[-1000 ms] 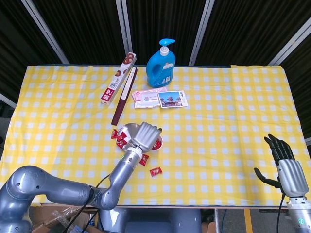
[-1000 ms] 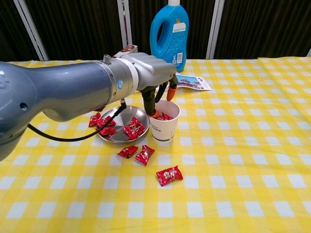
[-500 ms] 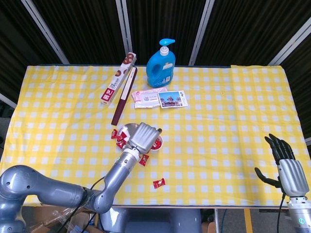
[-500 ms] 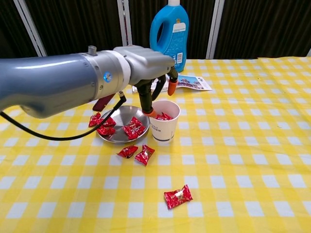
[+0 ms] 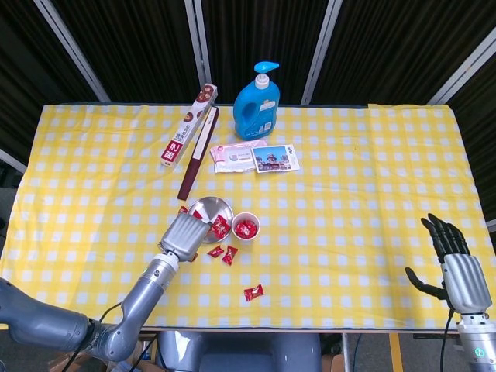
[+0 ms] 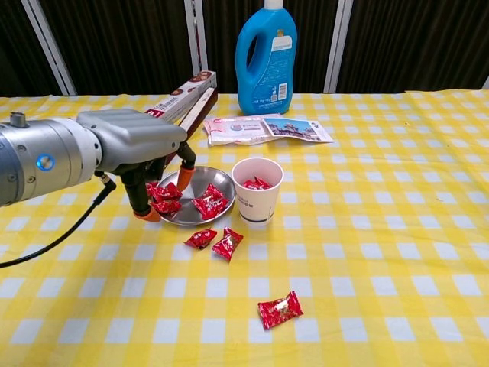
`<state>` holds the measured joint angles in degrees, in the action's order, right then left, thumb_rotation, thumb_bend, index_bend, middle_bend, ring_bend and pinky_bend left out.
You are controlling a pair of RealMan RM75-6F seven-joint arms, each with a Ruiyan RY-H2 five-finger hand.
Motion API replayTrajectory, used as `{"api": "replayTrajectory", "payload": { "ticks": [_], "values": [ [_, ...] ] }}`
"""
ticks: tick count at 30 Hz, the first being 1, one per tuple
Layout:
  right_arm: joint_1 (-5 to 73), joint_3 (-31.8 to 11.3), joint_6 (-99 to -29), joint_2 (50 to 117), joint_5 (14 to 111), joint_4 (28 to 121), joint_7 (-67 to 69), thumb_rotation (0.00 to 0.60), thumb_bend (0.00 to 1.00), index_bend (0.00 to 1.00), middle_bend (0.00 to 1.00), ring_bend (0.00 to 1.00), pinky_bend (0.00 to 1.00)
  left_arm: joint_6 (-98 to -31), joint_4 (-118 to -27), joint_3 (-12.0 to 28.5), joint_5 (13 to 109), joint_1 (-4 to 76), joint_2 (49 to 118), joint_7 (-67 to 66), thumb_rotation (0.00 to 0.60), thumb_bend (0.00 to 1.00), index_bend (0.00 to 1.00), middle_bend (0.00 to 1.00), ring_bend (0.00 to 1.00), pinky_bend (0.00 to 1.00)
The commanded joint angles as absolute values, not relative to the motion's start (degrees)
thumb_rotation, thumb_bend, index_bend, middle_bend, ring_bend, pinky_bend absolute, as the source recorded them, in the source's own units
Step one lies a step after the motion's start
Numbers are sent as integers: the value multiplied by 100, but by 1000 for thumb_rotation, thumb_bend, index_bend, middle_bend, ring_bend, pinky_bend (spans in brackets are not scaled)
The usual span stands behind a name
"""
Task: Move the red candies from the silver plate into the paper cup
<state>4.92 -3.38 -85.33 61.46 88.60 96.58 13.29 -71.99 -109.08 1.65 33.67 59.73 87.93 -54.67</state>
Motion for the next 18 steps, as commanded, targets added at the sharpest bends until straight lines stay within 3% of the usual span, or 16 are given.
{"api": "replayTrajectory", "payload": {
  "ticks": [1, 18],
  "values": [
    [490, -340, -8542, 6147, 8864, 9657, 1333, 600, 360, 0, 0, 0, 0, -7138, -10699, 115, 3318, 5915, 8980, -5454, 600, 236, 413, 1000, 1000, 1000],
    [488, -333, -8550, 6114, 8892, 9657, 1436, 600, 361, 0, 0, 0, 0, -6685, -9573, 289, 3065, 6013, 10051, -5640, 600, 264, 365, 1000, 1000, 1000]
  ]
}}
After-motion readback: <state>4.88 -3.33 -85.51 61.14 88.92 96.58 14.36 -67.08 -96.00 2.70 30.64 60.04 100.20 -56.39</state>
